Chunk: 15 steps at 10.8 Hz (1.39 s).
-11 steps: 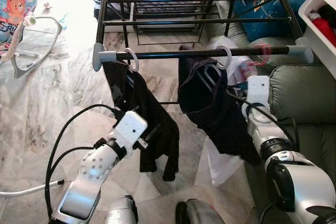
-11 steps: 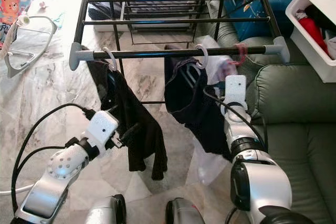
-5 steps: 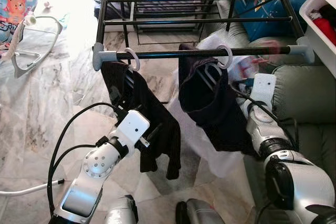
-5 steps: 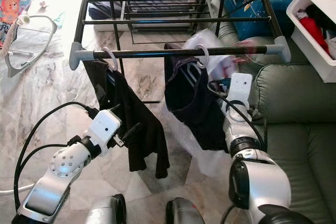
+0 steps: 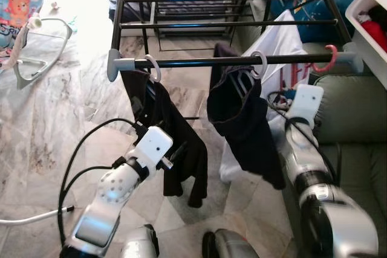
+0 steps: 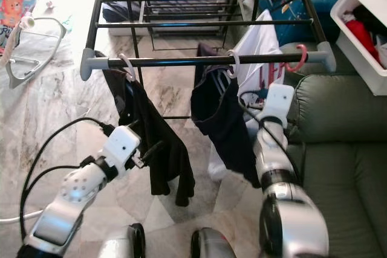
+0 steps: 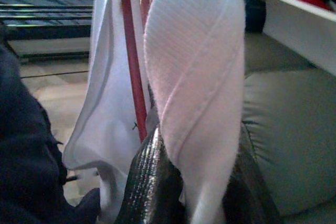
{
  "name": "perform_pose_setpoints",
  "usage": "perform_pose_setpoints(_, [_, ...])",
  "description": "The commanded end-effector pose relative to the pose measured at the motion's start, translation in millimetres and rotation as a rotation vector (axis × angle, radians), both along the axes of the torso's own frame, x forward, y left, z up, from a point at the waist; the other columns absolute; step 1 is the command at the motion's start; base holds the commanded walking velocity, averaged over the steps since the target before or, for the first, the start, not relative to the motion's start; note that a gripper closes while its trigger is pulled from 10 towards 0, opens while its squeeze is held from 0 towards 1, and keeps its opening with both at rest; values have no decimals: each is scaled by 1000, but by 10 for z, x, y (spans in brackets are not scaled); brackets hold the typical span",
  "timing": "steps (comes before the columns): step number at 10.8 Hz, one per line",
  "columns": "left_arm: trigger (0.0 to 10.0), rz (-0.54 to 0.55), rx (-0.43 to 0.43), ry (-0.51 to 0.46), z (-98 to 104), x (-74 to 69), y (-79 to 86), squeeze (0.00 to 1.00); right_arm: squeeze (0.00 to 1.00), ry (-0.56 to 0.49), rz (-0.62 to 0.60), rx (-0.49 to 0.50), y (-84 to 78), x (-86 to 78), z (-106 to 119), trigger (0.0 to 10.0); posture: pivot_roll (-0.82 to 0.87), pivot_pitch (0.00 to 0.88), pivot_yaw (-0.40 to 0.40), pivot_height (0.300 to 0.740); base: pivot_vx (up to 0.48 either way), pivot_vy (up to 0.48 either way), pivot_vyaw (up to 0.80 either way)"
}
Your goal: Hang hanger
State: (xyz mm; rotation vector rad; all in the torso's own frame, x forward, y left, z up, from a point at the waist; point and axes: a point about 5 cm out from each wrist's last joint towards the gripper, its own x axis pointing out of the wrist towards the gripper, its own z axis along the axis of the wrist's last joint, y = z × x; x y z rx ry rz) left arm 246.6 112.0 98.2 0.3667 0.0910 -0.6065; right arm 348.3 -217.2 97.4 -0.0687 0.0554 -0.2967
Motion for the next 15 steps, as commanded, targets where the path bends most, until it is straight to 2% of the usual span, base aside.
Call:
perform_pose_setpoints(1, [10000, 15, 8, 6, -24, 7, 17, 0, 0, -80, 21, -28, 0, 6, 130, 0, -20, 110, -37, 740, 0, 0, 0])
perform_pose_setpoints(2, [10000, 46, -26, 15, -20, 26, 48, 0, 0, -88, 69, -57, 7, -105, 85, 4627, -20, 110, -37, 740, 0, 0, 0])
perform_pose_setpoints(3, [10000, 64, -45, 1, 3, 57, 65, 0, 0, -99, 94, -98, 14, -248, 53, 10000, -34, 102, -39, 740, 0, 0, 0])
perform_pose_setpoints(4, [10000, 75, -58, -11, 16, 82, 61, 0, 0, -111, 101, -124, 29, -360, 47, 10000, -41, 99, -40, 740, 0, 0, 0])
perform_pose_setpoints(5, [10000, 83, -63, -16, 15, 102, 46, 0, 0, -117, 103, -156, 85, -557, 14, 10000, -54, 95, -35, 740, 0, 0, 0])
perform_pose_setpoints(6, [10000, 84, -63, -11, -6, 102, 25, 0, 0, -90, 97, -146, 146, -660, -50, 10000, -61, 92, -36, 740, -240, 0, 0])
perform_pose_setpoints(9, [10000, 84, -73, -14, 7, 125, -13, 0, 0, -80, 104, -135, 225, -704, -23, 10000, -61, 101, -41, 740, -292, 0, 0])
perform_pose_setpoints(12, [10000, 90, -84, -17, 11, 122, -45, 0, 0, -68, 99, -161, 163, -679, 45, 10000, -71, 102, -53, 740, -292, 0, 0])
perform_pose_setpoints(15, [10000, 91, -88, -20, 15, 126, -59, 0, 0, -63, 88, -162, 172, -666, 69, 10000, -70, 103, -56, 740, -290, 0, 0])
